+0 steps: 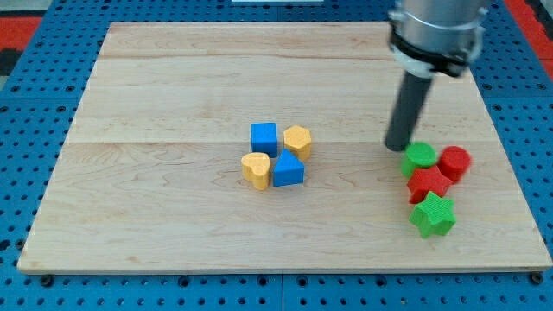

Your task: Push the red circle to the right side of the red star

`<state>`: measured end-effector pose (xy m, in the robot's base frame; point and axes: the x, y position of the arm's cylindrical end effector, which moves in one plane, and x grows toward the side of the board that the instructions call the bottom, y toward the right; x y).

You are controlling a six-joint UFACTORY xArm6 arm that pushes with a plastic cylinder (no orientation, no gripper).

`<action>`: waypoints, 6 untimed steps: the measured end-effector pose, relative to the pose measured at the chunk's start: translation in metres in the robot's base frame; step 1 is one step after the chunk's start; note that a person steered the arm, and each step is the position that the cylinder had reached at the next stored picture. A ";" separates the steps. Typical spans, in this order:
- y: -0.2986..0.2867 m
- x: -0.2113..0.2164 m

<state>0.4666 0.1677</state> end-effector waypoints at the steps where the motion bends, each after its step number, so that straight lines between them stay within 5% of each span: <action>1: -0.050 -0.009; 3: 0.070 -0.022; 6: 0.109 0.027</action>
